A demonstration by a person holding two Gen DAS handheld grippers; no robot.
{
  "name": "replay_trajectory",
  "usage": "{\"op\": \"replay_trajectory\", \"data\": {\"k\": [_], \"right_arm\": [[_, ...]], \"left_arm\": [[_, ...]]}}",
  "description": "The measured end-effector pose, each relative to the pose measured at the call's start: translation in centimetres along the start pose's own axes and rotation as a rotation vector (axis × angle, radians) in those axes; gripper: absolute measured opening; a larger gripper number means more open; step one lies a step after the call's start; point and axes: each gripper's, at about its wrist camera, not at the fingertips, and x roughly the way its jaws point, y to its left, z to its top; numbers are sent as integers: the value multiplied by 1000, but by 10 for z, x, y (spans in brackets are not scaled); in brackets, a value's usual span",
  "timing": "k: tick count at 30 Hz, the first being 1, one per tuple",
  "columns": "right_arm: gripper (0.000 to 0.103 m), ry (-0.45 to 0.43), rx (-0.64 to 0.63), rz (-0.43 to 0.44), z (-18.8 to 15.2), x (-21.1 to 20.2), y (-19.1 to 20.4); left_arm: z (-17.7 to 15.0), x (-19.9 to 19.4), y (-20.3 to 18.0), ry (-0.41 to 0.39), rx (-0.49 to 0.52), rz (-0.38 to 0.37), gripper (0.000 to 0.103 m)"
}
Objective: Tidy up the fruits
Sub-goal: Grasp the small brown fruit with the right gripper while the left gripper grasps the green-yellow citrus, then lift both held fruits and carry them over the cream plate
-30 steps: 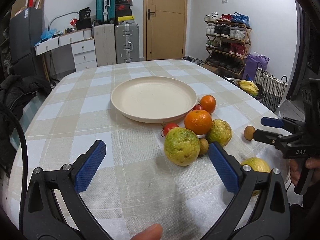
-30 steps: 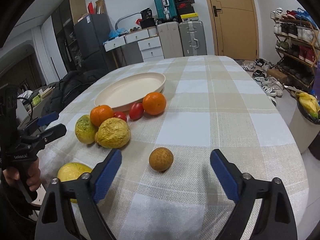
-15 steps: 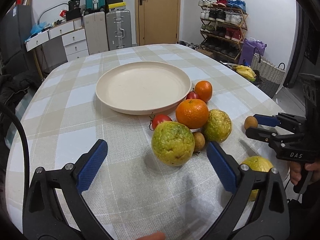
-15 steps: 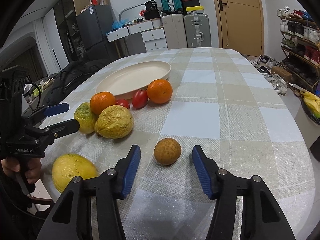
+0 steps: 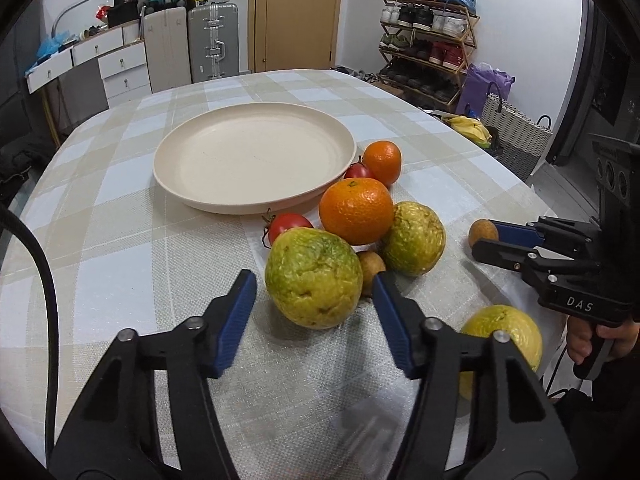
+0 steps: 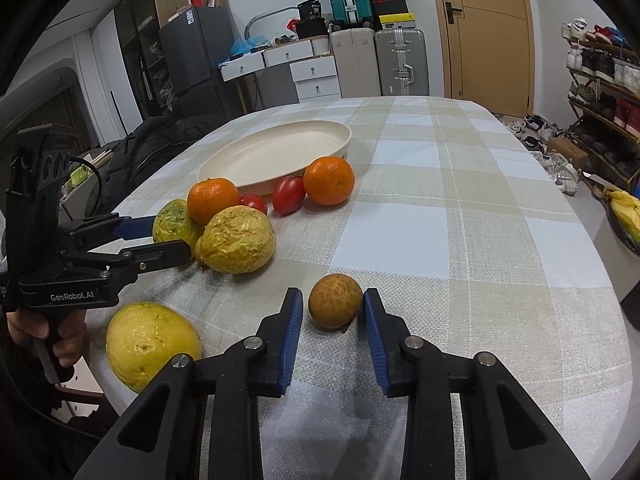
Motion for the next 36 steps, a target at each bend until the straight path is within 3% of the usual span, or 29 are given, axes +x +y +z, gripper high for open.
{"op": "replay_trajectory", "data": {"k": [1, 6, 18, 36], "right_arm": [[32, -1, -1, -1, 0, 0, 0], [29, -3, 1, -1, 0, 0, 0], [28, -35, 2, 1, 2, -2, 0], [28, -58, -11, 27, 3, -5, 4]], "left_arm": [[-1, -1, 0, 2, 1, -2, 47], [-2, 1, 1, -2, -4, -8, 47], [-7, -12, 4, -56, -28, -4, 46], [-11, -22, 7, -69, -51, 18, 46]]}}
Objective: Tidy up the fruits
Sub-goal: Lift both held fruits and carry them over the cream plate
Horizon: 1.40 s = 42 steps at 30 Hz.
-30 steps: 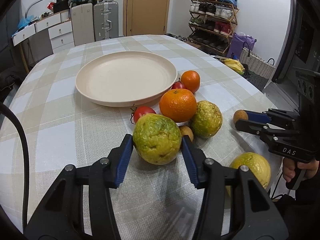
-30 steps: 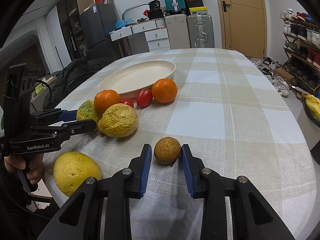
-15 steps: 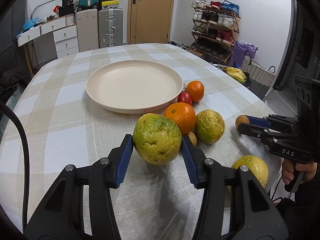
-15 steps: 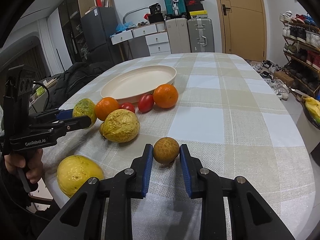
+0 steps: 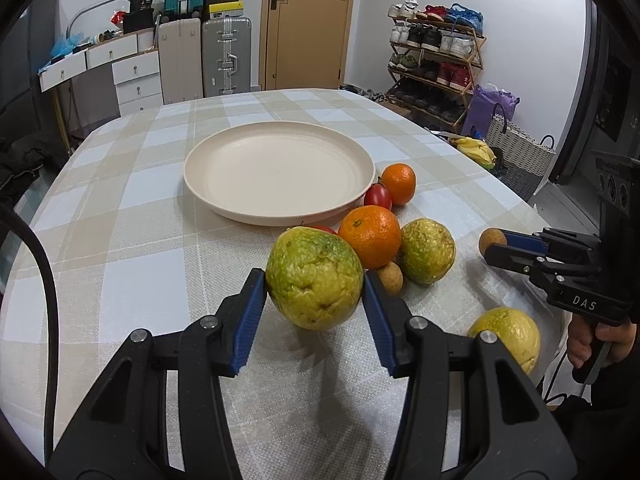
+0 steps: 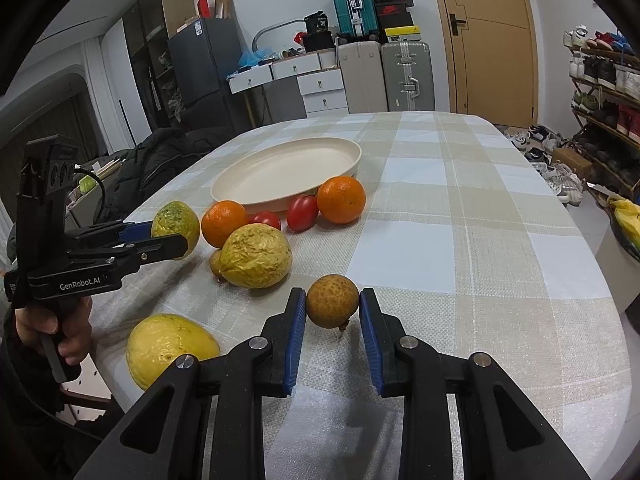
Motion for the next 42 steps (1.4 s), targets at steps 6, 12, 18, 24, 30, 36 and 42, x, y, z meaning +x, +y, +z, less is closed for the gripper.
{"op": "replay_trajectory", "data": {"k": [6, 12, 18, 24, 30, 36, 42], "right_arm": [[28, -12, -30, 11, 8, -1, 10], [28, -24, -43, 42, 22, -2, 17], [28, -36, -52, 66, 39, -1, 22], [28, -39, -56, 81, 55, 7, 23], [28, -47, -49, 93, 72, 16, 21], [28, -44, -49, 104, 86, 25, 22], [28, -22, -53, 108, 93, 36, 20]], "left_arm": [[4, -7, 4, -25, -14, 8, 46], [9, -16, 7, -50, -24, 22, 46], [15, -21, 9, -69, -22, 31, 46], [23, -22, 10, -82, -22, 36, 46], [29, -19, 10, -91, -22, 43, 46], [37, -14, 14, -95, -29, 58, 46], [45, -6, 20, -96, -36, 74, 46]]}}
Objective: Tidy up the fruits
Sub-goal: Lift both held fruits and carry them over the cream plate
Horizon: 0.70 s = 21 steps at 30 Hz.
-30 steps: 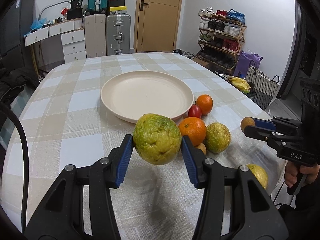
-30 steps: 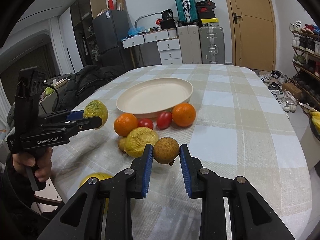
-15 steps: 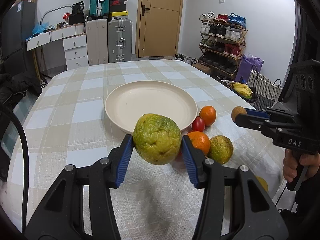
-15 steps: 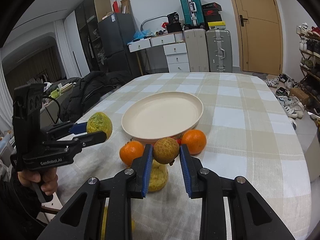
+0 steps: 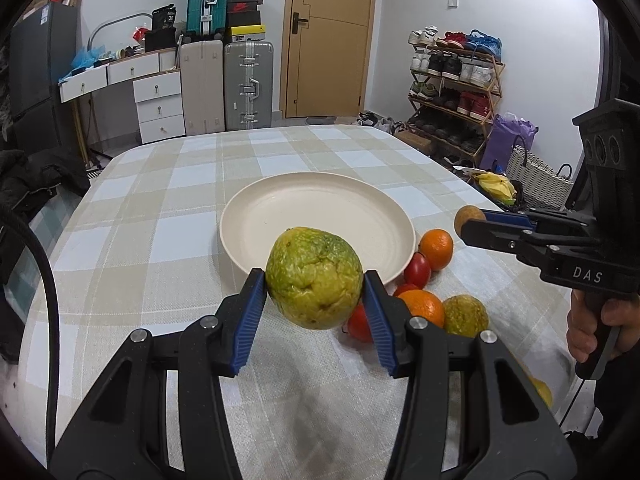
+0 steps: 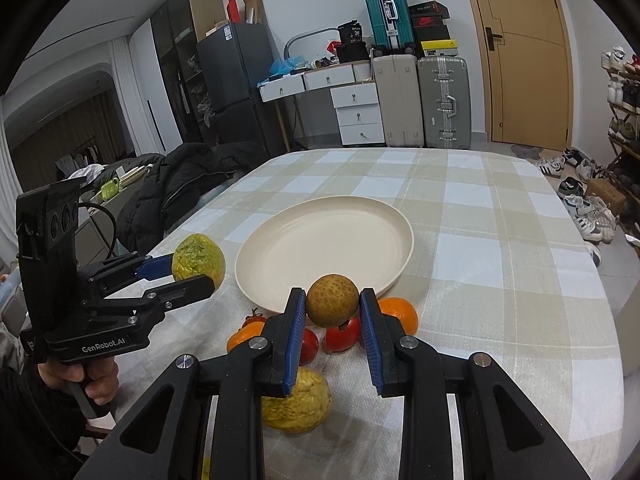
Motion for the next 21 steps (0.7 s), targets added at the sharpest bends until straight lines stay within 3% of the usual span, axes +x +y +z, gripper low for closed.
{"op": "replay_trajectory", "data": {"k": [21], "right_arm": [[28, 88, 27, 20, 21, 48, -8]], "left_arm": [[22, 62, 5, 69, -11, 25, 46]]}}
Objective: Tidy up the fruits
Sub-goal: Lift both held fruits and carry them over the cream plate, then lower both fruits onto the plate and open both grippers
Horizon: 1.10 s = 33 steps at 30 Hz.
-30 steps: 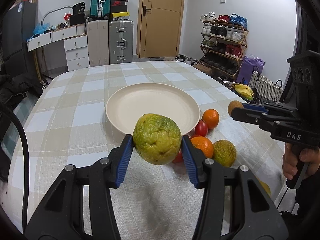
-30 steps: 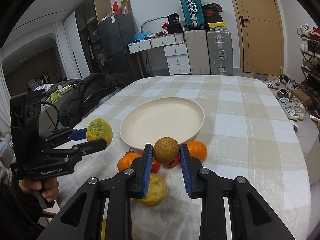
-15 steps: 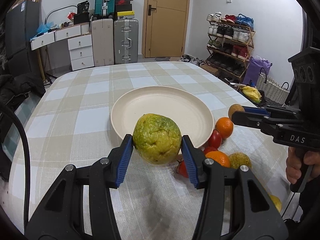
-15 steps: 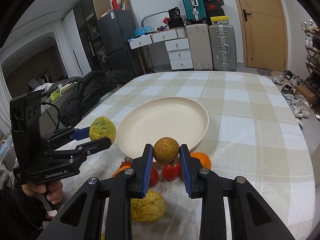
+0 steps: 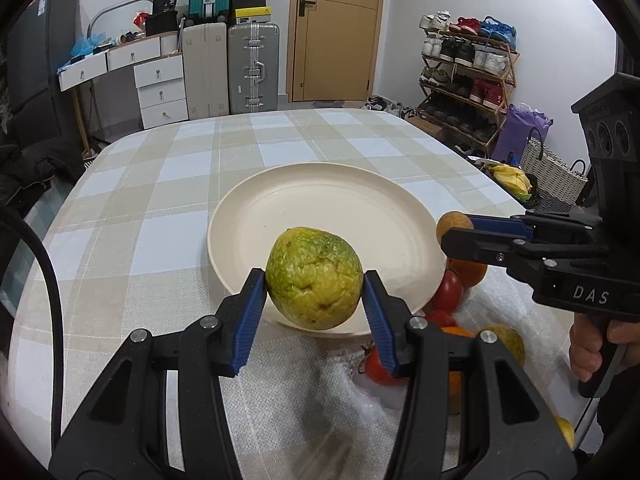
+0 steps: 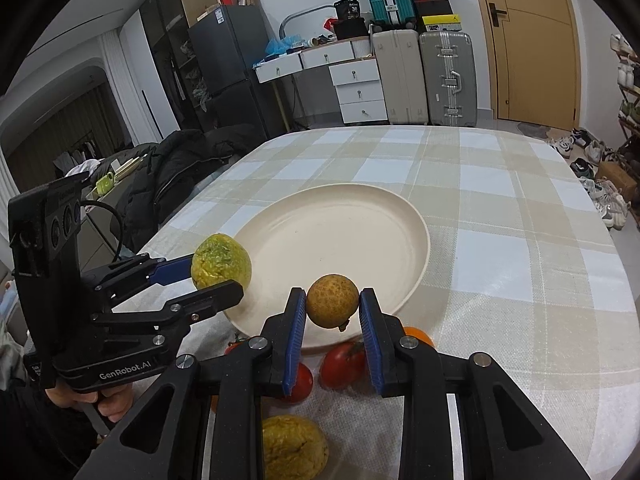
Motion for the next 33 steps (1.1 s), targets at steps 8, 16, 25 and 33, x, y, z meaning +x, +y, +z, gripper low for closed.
{"op": "replay_trajectory", "data": {"k": [8, 16, 25, 33], "right_arm": [[28, 35, 2, -6, 1, 14, 0], [28, 43, -5, -15, 0, 20, 1], [45, 9, -19, -33, 0, 6, 3], [100, -64, 1, -21, -7, -19, 2]], "left_arm": [[7, 15, 6, 22, -9, 5, 46], [8, 27, 5, 47, -2, -2, 47], [7, 18, 14, 28, -27, -17, 60], [-1, -15, 14, -25, -21, 29, 91]]}}
